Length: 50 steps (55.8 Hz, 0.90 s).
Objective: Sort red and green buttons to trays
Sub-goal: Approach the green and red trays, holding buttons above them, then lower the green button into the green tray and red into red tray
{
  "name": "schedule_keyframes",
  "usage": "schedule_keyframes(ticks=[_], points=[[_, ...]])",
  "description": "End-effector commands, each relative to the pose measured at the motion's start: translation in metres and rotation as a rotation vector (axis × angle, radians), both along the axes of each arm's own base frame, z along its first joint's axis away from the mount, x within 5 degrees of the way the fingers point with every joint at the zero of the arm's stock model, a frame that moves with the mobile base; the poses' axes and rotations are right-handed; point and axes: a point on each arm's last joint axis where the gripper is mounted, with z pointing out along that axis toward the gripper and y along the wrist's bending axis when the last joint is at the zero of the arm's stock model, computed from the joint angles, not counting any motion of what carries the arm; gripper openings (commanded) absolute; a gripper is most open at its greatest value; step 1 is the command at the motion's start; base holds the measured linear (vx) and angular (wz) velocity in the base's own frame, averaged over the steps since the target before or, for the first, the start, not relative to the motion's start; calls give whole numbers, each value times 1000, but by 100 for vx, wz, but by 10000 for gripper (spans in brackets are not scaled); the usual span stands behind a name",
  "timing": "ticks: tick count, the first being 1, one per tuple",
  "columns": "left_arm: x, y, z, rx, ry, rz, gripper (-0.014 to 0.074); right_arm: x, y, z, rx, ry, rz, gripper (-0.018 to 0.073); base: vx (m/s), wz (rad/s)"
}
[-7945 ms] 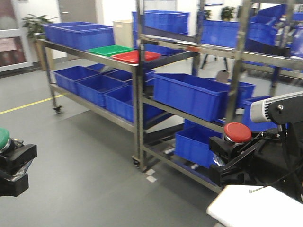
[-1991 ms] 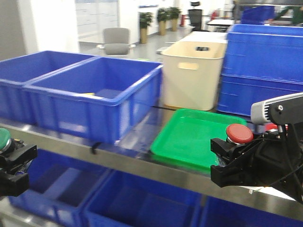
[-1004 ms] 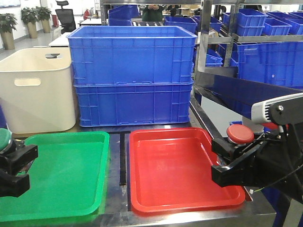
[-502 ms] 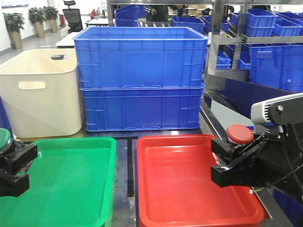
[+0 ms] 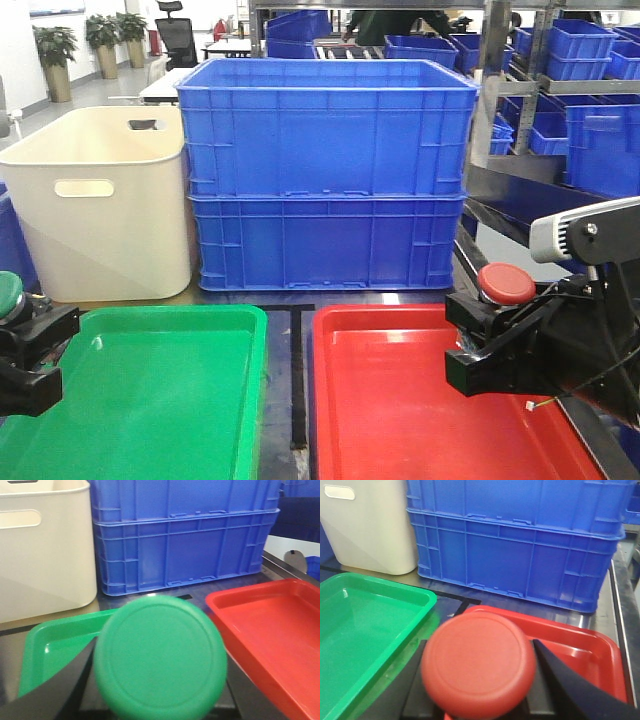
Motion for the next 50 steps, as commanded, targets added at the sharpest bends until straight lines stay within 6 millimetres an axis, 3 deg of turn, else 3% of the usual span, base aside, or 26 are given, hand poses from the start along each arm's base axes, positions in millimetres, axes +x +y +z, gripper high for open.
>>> schedule_keyframes(ticks=[1, 50], points=[[-1, -1, 21, -57, -121, -9, 3, -5, 1, 20, 36, -96, 43, 11, 9, 10], [-1, -1, 21, -57, -121, -9, 3, -5, 1, 20, 36, -96, 43, 11, 4, 3]])
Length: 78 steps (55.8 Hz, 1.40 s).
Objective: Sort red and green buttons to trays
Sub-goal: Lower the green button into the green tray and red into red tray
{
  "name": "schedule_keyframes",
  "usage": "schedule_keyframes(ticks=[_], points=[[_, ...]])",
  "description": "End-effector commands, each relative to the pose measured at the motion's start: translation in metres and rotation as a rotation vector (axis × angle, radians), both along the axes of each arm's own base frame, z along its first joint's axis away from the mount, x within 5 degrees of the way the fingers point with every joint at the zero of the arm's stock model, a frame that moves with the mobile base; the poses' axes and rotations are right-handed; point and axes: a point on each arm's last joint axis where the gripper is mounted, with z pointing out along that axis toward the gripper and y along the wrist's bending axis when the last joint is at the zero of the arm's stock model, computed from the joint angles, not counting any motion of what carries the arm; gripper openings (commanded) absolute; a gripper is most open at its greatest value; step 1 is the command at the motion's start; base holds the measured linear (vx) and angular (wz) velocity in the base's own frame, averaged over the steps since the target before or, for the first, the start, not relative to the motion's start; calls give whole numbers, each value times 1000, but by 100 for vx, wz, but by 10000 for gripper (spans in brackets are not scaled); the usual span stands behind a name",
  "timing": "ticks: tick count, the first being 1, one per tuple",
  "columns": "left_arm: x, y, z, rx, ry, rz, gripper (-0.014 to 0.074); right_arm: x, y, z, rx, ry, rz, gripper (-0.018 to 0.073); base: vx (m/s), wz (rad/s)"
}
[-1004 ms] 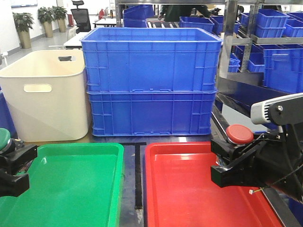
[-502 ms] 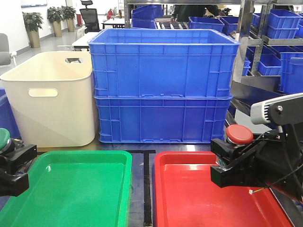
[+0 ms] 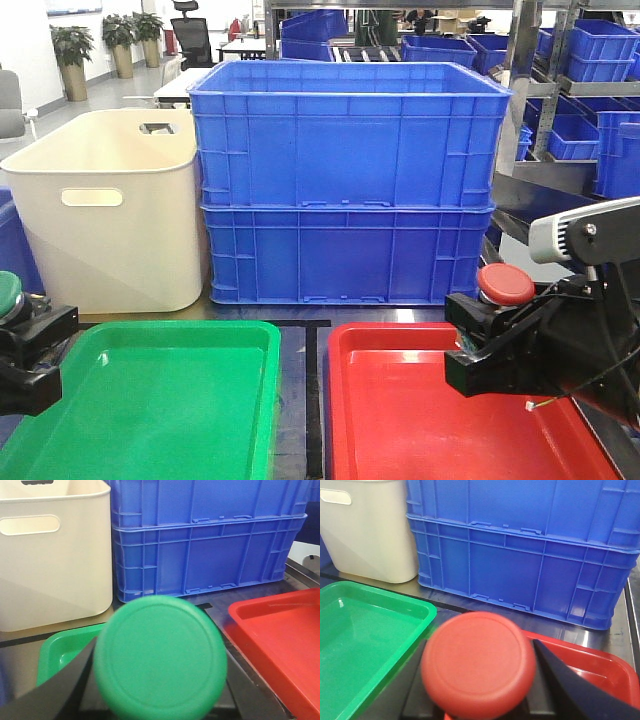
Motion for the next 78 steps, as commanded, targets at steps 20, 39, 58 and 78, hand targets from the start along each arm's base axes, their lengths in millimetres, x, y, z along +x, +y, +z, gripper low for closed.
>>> schedule_keyframes(ticks=[20, 39, 58, 78], points=[[-1, -1, 21, -57, -122, -9, 3, -5, 1, 20, 37, -98, 44, 11, 0, 0], [2, -3, 18, -51, -111, -9, 3, -4, 1, 18, 33, -85, 34, 11, 0, 0], [86, -32, -53, -21, -14, -13, 4, 57, 35, -62, -98, 150, 49, 11, 0, 0], [106, -39, -89, 9, 79, -13, 9, 96, 22, -98, 37, 234, 10, 11, 0, 0]])
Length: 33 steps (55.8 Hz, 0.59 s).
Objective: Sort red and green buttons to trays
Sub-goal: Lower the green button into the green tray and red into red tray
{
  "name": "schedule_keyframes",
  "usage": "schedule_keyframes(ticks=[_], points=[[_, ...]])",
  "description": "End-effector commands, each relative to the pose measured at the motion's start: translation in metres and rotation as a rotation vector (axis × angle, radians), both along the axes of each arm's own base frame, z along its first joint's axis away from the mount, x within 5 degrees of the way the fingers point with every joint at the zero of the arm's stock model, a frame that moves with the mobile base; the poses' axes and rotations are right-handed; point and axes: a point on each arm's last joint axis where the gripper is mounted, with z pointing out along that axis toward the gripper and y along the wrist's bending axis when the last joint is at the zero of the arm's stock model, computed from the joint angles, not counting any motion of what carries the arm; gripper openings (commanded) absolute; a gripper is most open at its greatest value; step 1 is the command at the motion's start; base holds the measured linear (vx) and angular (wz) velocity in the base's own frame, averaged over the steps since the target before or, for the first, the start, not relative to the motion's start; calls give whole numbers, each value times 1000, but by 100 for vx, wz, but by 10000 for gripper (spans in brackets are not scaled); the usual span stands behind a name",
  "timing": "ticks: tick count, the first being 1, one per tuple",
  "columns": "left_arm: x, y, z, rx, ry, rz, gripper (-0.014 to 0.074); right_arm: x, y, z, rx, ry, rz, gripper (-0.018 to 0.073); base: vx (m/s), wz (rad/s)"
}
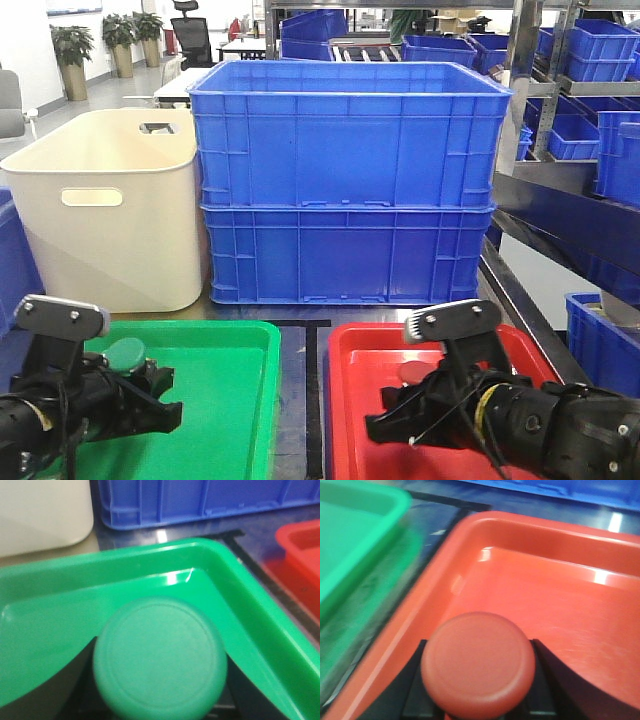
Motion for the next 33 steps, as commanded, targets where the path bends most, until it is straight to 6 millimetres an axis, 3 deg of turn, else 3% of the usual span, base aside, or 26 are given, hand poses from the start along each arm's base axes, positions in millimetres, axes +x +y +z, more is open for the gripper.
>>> schedule_keyframes(ticks=[1, 9, 19, 33], points=[[5, -5, 22, -61, -134, -4, 12, 6, -7, 23, 72, -88, 9, 11, 0, 0], [10, -6, 11, -50, -102, -3, 57, 8, -14, 22, 22, -97, 3, 13, 0, 0], [14, -7, 2, -41, -75, -3, 195, 8, -17, 19, -18, -76, -24, 44, 0, 0], [14, -8, 3, -45, -92, -4, 434, 8, -18, 19, -22, -71, -30, 221, 0, 0]])
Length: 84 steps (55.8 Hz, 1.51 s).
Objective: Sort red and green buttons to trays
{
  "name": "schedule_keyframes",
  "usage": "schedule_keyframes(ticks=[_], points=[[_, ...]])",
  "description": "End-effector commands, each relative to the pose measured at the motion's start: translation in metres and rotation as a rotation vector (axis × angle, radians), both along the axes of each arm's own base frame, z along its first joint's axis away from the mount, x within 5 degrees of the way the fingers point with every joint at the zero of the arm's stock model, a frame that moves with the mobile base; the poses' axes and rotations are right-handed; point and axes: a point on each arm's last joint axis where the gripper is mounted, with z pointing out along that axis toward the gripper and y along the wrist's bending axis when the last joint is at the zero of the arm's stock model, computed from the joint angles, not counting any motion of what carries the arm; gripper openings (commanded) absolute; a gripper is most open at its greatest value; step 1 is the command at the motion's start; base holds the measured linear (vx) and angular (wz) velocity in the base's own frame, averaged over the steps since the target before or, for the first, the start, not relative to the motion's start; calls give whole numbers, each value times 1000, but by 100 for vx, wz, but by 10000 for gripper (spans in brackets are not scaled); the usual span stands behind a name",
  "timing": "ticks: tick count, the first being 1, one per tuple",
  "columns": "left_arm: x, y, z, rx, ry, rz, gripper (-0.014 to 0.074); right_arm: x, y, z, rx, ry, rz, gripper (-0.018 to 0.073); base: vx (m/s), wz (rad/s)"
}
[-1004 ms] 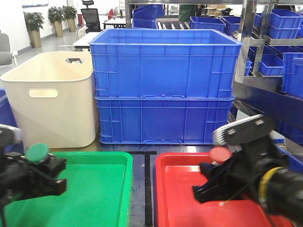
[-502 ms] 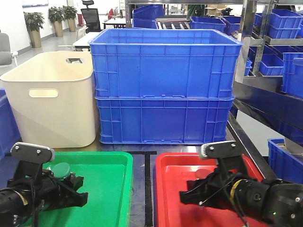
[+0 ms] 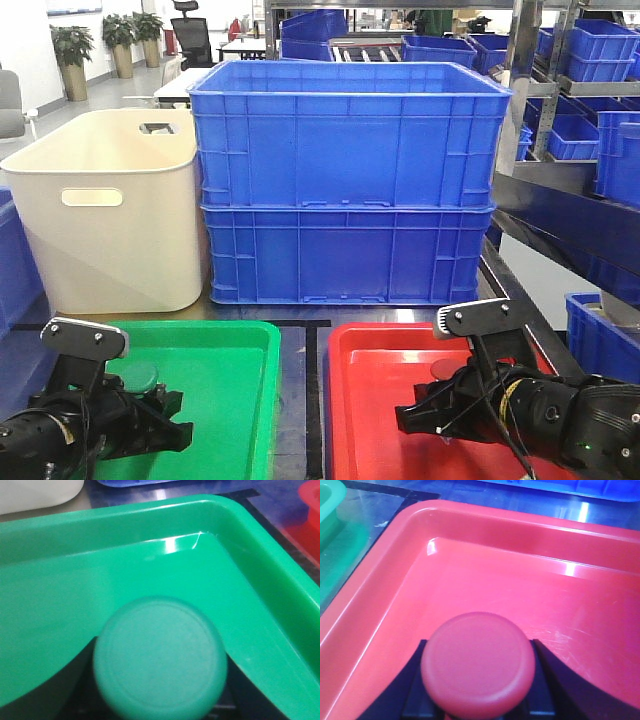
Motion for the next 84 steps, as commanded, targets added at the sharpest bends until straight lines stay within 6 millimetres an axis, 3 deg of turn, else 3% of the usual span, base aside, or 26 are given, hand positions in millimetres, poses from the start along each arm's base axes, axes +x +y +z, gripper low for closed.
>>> schedule_keyframes(ticks=[1, 9, 15, 27, 42, 51, 60, 65, 76, 84], points=[[4, -4, 29, -65, -152, -3, 452, 1, 2, 23, 35, -87, 34, 247, 0, 0], [4, -4, 29, -67, -153, -3, 540, 1, 2, 23, 35, -86, 33, 445, 0, 0], [3, -4, 30, -68, -154, -2, 563, 1, 2, 23, 36, -86, 32, 542, 0, 0], [-2, -2, 44, -82, -196, -2, 563, -4, 0, 33, 46, -115, 31, 587, 0, 0], [-29, 7, 95, -130, -340, -4, 563, -38, -17, 93, 31, -295, 13, 577, 0, 0], [-62, 19, 134, -165, -446, -4, 557, -75, -35, 136, 101, -424, -39, 577, 0, 0], [-97, 31, 153, -173, -460, -2, 556, -109, -53, 163, 116, -515, -94, 577, 0, 0], [-120, 39, 154, -181, -486, -2, 556, -125, -59, 160, 116, -529, -100, 575, 0, 0], [-170, 56, 127, -194, -507, 0, 556, -160, -68, 118, 102, -506, -57, 534, 0, 0], [-190, 63, 119, -202, -546, -2, 556, -171, -73, 110, 104, -512, -60, 511, 0, 0]])
